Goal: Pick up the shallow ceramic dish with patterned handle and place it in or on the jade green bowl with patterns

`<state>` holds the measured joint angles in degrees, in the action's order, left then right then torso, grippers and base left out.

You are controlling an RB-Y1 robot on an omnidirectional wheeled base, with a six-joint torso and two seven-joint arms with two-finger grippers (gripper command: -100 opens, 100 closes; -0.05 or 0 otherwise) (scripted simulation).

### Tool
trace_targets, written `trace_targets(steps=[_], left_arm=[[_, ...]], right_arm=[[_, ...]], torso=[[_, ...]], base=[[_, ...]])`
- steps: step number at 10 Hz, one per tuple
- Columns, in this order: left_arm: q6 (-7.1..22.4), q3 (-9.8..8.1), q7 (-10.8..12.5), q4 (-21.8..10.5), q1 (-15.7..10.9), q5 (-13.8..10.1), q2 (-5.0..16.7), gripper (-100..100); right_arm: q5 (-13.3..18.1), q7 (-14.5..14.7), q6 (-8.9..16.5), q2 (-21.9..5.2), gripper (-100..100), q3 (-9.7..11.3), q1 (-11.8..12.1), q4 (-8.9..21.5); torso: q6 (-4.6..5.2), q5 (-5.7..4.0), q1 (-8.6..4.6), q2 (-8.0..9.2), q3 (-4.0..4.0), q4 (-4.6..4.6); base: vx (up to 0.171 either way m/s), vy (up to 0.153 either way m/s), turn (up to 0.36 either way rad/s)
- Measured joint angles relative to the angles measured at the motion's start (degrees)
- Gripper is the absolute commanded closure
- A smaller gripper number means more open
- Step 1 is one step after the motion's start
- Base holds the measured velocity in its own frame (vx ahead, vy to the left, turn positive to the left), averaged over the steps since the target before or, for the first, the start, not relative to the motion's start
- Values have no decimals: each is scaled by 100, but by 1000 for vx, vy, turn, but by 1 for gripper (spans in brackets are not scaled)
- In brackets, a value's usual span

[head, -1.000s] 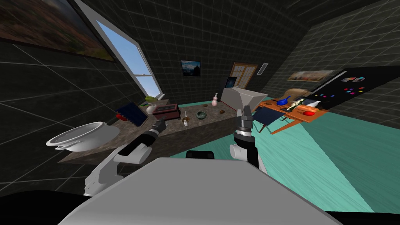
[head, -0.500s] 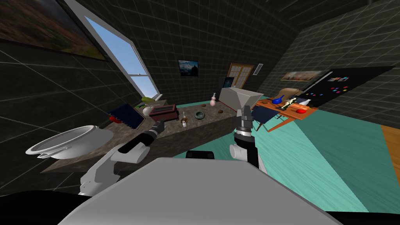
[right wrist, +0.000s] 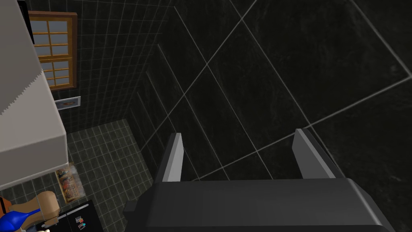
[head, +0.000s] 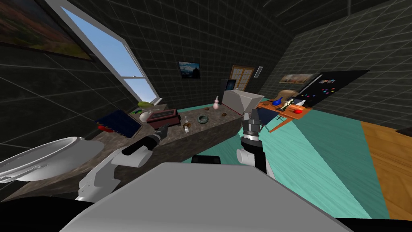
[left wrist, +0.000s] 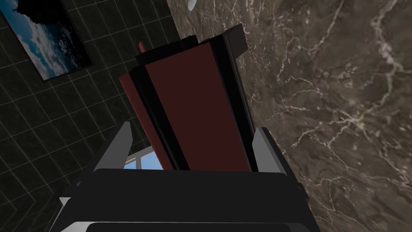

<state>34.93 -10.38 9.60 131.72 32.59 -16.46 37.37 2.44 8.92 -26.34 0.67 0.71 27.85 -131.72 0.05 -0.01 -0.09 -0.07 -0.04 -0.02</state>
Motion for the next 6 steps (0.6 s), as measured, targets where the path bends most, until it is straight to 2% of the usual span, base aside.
trace_targets(steps=[6], left_arm=[[742,-130,-84,-150,-24,-210,201,-100]], right_arm=[[0,0,0,0,0,0,0,0]], torso=[[-1,-1,-3,-1,0,0]], base=[[22,-17,-138]])
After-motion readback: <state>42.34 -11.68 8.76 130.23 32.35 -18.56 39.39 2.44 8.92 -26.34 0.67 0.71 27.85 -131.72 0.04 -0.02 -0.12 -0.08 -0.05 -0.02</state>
